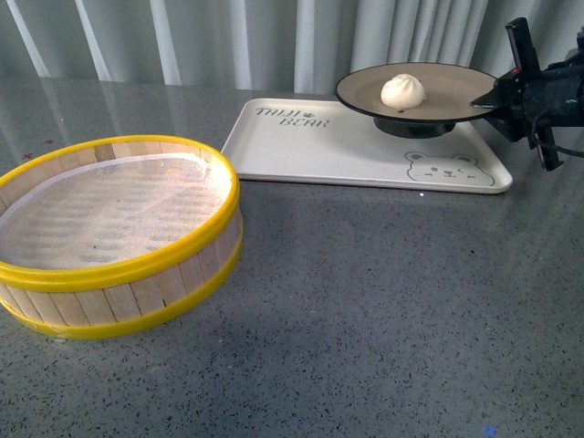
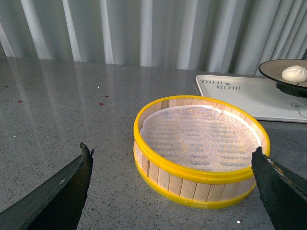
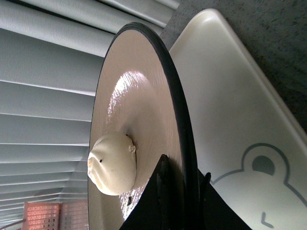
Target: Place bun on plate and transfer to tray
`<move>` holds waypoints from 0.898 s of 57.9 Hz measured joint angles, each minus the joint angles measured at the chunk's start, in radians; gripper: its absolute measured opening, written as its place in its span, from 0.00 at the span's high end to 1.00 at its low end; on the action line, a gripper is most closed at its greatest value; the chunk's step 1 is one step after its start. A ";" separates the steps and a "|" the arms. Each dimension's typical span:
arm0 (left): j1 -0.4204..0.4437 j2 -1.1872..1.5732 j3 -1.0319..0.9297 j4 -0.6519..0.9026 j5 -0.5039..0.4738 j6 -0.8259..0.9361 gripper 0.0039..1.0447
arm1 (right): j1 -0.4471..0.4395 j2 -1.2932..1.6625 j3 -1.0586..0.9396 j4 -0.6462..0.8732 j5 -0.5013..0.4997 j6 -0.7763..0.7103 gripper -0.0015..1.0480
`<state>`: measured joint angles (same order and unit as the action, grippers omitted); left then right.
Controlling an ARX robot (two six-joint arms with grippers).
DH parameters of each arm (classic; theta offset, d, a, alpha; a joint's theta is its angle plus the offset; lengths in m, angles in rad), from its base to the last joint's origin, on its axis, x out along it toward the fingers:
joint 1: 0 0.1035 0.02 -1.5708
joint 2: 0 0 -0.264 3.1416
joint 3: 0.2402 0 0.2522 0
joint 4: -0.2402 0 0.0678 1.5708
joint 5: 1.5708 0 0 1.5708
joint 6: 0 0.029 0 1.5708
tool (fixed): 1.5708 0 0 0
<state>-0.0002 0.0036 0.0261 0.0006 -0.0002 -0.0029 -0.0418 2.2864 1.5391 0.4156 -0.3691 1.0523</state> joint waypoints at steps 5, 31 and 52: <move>0.000 0.000 0.000 0.000 0.000 0.000 0.06 | 0.012 0.017 0.023 -0.006 0.000 -0.002 0.97; 0.000 0.000 0.000 0.000 0.000 0.000 0.06 | 0.038 0.047 0.049 0.005 0.009 0.005 0.97; 0.000 0.000 0.000 0.000 0.000 0.000 0.06 | 0.027 0.064 0.042 0.001 0.013 0.037 0.97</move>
<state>-0.0002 0.0036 0.0261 0.0006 -0.0002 -0.0029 -0.0147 2.3505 1.5806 0.4168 -0.3565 1.0897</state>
